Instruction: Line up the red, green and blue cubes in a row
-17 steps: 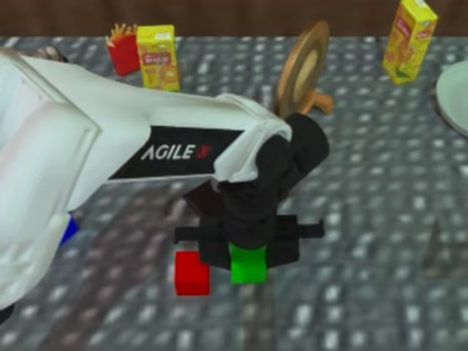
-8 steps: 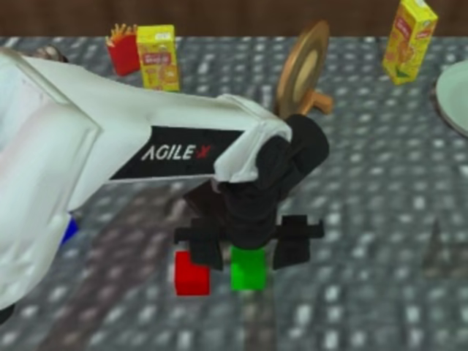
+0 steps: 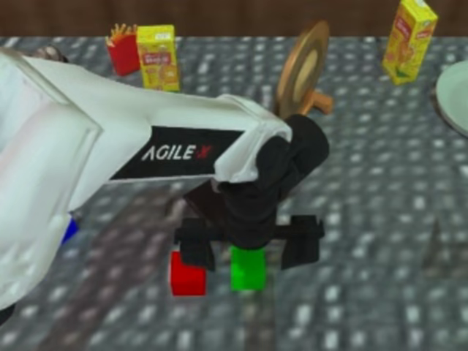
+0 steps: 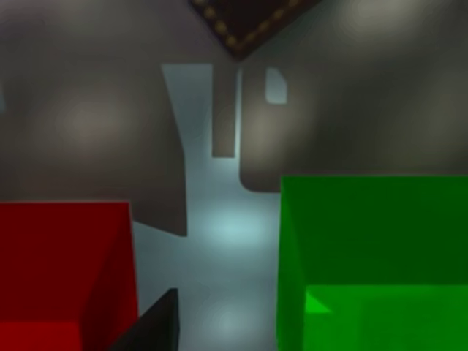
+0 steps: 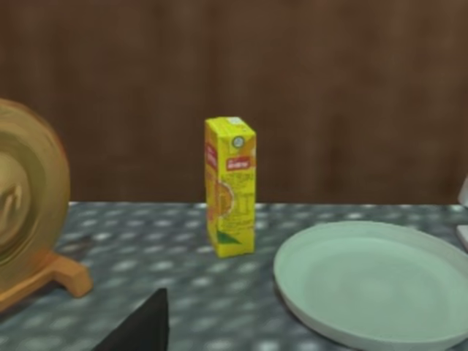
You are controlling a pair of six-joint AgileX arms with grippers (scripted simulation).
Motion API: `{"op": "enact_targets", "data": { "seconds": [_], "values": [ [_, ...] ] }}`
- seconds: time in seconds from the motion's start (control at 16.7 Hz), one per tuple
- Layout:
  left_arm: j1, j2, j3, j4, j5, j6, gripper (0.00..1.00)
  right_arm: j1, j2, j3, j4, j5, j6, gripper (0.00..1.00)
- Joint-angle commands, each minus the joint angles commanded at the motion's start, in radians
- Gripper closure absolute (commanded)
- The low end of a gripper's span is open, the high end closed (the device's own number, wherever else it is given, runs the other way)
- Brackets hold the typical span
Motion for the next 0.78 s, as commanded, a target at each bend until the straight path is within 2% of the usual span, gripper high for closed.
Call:
{"op": "enact_targets", "data": {
  "seconds": [0.24,0.54,0.78],
  "values": [
    [0.0,-0.014,0.032,-0.042,-0.001,0.0,0.0,0.0,0.0,0.0,0.0,0.0,0.0,0.0],
    [0.016,-0.081,0.139,-0.225,-0.001,-0.004,0.0,0.0,0.0,0.0,0.0,0.0,0.0,0.0],
    [0.018,-0.092,0.151,-0.242,-0.001,-0.003,0.0,0.0,0.0,0.0,0.0,0.0,0.0,0.0]
  ]
}}
